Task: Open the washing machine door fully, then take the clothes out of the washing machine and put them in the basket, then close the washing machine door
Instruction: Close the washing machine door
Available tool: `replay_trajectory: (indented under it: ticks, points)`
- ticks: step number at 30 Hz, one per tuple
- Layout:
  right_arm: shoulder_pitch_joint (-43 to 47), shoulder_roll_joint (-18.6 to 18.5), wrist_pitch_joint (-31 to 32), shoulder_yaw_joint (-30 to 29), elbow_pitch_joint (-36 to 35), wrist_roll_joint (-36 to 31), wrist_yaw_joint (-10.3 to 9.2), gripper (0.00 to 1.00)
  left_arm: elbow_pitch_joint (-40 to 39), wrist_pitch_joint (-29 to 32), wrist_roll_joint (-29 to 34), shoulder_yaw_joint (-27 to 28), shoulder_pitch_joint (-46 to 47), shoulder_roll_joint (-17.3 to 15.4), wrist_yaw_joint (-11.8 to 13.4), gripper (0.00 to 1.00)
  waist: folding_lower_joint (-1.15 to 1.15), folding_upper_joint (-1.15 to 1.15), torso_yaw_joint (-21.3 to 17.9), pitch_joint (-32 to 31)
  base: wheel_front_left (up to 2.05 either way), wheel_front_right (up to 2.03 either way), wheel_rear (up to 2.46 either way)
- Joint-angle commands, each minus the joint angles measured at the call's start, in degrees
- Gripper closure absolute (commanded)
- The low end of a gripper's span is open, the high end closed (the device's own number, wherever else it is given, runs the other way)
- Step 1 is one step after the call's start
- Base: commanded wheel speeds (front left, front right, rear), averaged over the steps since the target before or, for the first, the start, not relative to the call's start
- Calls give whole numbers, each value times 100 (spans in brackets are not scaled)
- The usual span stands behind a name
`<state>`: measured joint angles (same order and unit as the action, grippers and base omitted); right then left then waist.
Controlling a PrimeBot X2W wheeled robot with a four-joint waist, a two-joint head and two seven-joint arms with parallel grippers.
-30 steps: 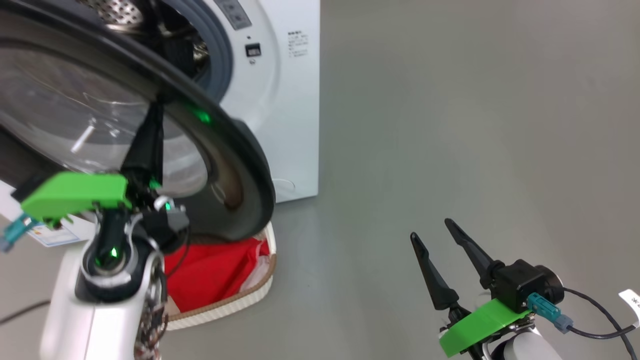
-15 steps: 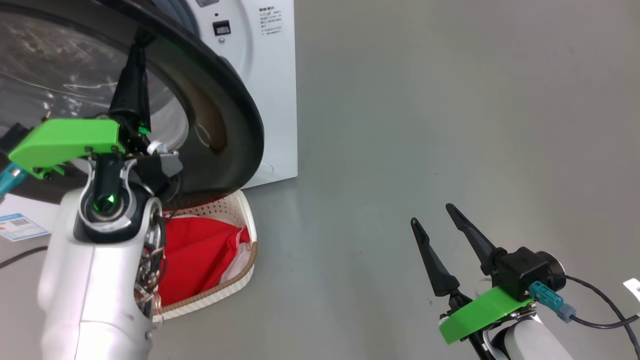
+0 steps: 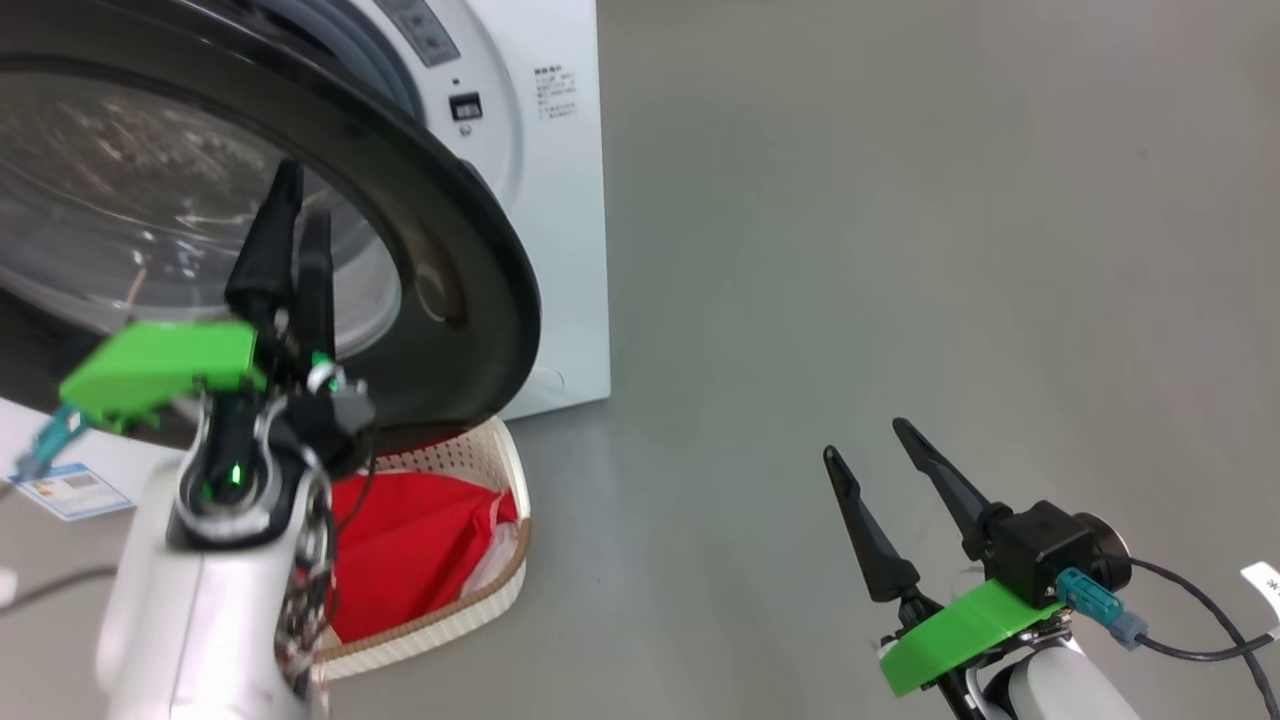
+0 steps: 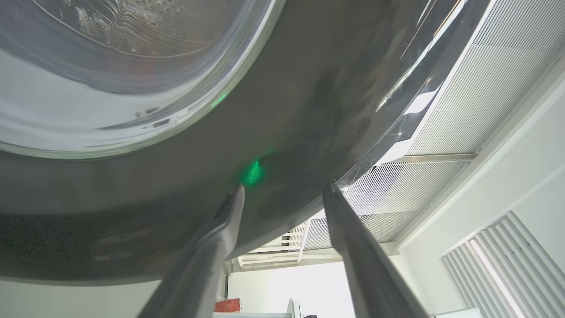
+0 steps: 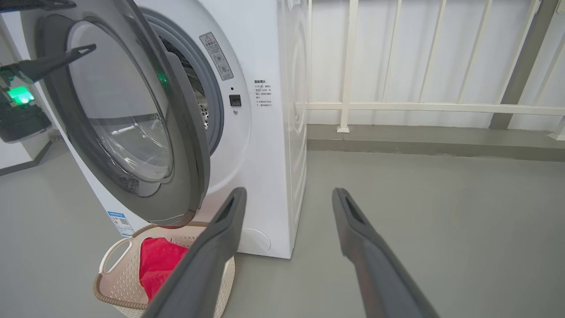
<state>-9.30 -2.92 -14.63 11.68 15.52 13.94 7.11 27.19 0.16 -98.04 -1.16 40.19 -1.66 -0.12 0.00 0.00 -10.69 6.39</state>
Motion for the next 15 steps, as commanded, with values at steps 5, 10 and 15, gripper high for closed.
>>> replay_trajectory:
  ticks: [5, 10, 15]
  points:
    - [103, 4, -37, 117, -70, 52, 37, 0, -709, 52, -62, 293, -879, -274, -151, 0, 0, 0, 177, -406, 0, 0, 0]
    - [182, 4, -37, 110, -82, 74, 37, 0, -1246, -233, 521, 190, -1714, -535, -269, 0, 0, 0, 332, -573, 0, 0, 0]
    - [269, 4, -37, 85, -110, 83, 37, 0, -1741, -735, 1904, -283, -2432, -1038, -411, 0, 0, 0, 489, -690, 0, 0, 0]
